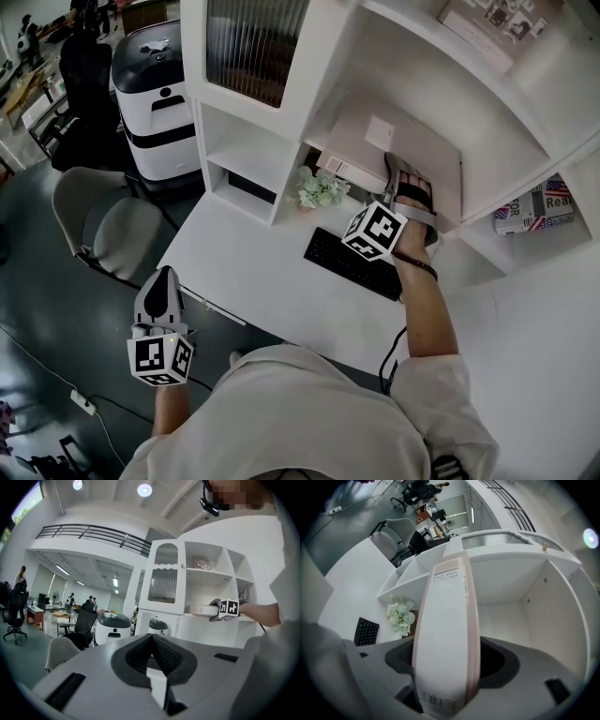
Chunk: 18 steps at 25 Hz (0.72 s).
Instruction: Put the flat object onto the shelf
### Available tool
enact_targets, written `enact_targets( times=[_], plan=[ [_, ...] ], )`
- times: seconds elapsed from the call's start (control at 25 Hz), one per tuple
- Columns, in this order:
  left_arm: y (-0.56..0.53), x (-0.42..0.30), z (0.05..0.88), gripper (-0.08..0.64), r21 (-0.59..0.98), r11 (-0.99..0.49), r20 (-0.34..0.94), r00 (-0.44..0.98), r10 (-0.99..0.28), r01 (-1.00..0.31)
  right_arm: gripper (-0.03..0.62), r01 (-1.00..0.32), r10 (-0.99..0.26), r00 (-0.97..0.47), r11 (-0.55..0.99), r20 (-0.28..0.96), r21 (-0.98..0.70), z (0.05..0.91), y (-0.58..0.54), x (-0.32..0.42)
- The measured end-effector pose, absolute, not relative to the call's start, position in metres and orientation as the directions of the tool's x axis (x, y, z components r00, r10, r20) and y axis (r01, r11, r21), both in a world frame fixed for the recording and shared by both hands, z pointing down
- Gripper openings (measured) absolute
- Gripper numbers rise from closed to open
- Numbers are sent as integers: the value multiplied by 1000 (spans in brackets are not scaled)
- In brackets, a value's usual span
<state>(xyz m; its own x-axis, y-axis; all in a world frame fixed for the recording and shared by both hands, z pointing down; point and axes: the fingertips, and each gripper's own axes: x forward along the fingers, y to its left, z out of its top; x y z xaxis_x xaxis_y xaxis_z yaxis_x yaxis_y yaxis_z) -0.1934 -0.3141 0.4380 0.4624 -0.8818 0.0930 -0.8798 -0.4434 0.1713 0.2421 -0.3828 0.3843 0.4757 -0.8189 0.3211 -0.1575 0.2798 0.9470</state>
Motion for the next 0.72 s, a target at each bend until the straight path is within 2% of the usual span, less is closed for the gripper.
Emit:
enact_targets(
  times=[0.24,0.56,0.72],
  plan=[
    [-319,-182,440,0,166,-447,104,466,-879,-879,380,-206,-807,448,325,384,923,386,-396,250],
    [-326,-170,445,0,164,-448,122,469,-875,-879,436,-338,-744,355,462,566,820,388,-406,255],
    [-328,-163,446,0,165,-452,125,473,-872,-877,457,-368,-725,321,497,609,786,388,-408,256]
  ],
)
